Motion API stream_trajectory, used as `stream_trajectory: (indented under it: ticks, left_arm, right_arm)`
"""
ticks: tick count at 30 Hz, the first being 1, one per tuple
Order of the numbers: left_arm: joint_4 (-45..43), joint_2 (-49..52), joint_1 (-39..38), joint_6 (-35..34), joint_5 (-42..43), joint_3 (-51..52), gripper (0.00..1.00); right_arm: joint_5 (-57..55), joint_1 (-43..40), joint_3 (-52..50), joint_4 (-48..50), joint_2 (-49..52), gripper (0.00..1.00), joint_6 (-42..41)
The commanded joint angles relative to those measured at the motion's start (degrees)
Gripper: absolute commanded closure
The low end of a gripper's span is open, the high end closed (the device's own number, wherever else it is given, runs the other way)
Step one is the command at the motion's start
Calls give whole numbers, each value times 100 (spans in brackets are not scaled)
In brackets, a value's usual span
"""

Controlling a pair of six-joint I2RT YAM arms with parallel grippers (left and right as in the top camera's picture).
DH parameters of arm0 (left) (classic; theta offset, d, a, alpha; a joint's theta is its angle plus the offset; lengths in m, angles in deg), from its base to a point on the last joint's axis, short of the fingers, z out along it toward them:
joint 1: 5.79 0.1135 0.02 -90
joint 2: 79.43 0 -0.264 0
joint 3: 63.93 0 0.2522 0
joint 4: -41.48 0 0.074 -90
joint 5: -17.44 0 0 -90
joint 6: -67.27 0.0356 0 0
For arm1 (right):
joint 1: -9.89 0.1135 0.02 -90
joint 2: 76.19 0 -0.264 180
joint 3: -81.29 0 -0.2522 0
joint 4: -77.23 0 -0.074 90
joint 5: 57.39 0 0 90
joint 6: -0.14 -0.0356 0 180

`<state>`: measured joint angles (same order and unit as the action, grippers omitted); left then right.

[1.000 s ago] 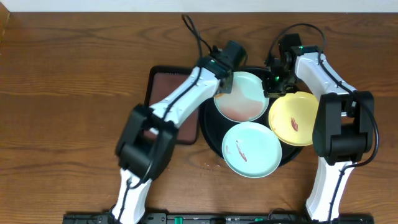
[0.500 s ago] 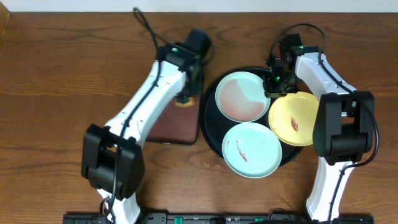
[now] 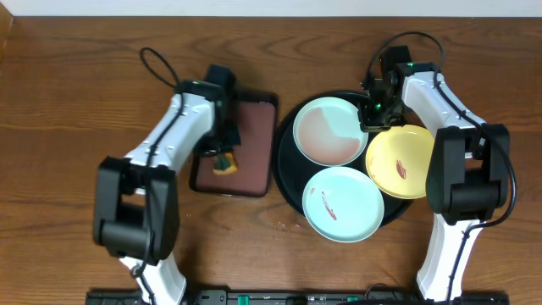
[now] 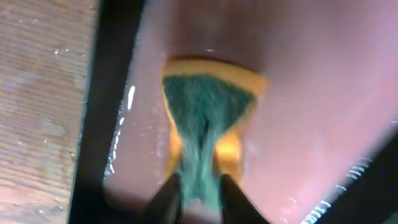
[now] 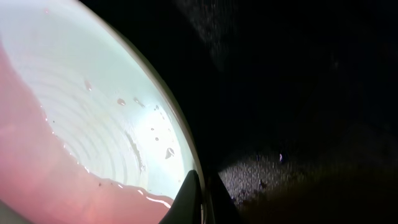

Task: Clean dirty plates on tray and stack at the side
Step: 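Return the sponge to the small tray with the left gripper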

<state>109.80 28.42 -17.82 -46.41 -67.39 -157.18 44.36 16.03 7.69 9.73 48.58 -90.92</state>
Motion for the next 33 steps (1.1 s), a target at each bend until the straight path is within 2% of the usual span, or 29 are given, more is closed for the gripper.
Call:
stream_trajectory:
  ticks: [1,4,6,9,11,13,15,23,33]
  left_arm:
    - [66,-706,249,96,787,-208,70]
    - [149,-1178,337,179,789,-208,65]
    - [221,-1510,352,343,789,-208,59]
    - [369,-2013,350,459,765,-208,46]
    - [466,-2312,350,623,763,-208,41]
    - [568,-2540,350,654,667,-208,32]
    - [627,-2765,350,654,575,-208,18]
    - [625,-2909,350,651,575,-208,17]
    - [625,-2909,350,651,575,-208,16]
  right_arm:
    - [-52,-61,9,164,-133,96,-59]
    - [-55,-4,-98,389,-131,92,-59]
    - [-11,35,-175,472,-131,99,-59]
    - [31,72,-144,487,-160,99,-61]
    - [28,72,-15,380,-275,99,-142]
    - [31,74,79,358,-494,99,-149]
    - [20,140,192,361,-852,99,-140]
    - [-256,883,299,472,-1744,99,-146]
    - [-1648,2435,295,1386,-1751,99,-125]
